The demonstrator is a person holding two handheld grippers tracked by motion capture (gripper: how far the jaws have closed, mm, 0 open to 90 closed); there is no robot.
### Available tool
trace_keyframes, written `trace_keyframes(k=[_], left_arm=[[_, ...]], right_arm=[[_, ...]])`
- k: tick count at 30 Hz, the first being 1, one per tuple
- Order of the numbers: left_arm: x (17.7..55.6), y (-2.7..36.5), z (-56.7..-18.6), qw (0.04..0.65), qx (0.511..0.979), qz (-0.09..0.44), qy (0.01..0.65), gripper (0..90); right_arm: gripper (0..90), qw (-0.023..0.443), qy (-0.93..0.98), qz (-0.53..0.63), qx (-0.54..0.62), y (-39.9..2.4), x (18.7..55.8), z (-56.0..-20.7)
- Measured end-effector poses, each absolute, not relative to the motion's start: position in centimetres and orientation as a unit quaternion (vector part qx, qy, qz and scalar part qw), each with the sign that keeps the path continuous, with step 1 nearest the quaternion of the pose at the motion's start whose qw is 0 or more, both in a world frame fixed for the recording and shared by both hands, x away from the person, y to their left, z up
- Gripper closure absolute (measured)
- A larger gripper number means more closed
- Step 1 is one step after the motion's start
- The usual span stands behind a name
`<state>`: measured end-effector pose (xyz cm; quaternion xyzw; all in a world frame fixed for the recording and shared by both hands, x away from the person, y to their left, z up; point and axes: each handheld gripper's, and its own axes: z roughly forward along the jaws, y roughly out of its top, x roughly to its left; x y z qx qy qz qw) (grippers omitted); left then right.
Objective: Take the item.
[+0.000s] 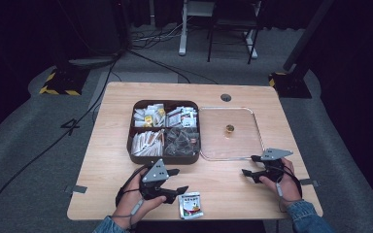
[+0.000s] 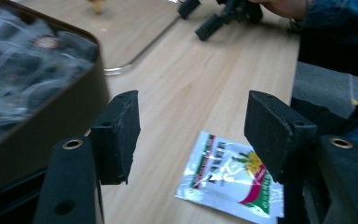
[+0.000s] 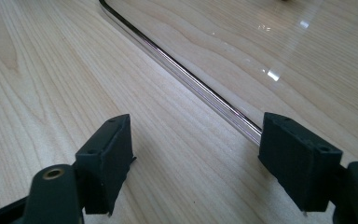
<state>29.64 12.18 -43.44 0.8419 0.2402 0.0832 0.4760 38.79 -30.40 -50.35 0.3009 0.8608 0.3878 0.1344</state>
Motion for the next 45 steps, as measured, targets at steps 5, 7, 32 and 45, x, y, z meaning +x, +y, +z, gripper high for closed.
trace_keyframes(k=[5,7,32,45], left_arm=[[29.8,13.7,-42.7,0.467,0.838,0.125,0.253,34.0],[29.7,14.3,-42.5,0.465,0.836,0.135,0.258,33.6],[29.5,24.4,-43.0,0.409,0.793,0.206,0.402,30.6],[30.5,27.5,-47.0,0.343,0.805,0.172,0.453,26.4]], right_arm=[[25.7,0.135,0.861,0.388,0.300,-30.4,38.8,-50.4],[25.7,0.135,0.861,0.388,0.300,-30.4,38.8,-50.4],[24.2,0.134,0.862,0.386,0.300,-30.3,38.8,-50.4],[24.2,0.134,0.862,0.387,0.300,-30.3,38.8,-50.4]])
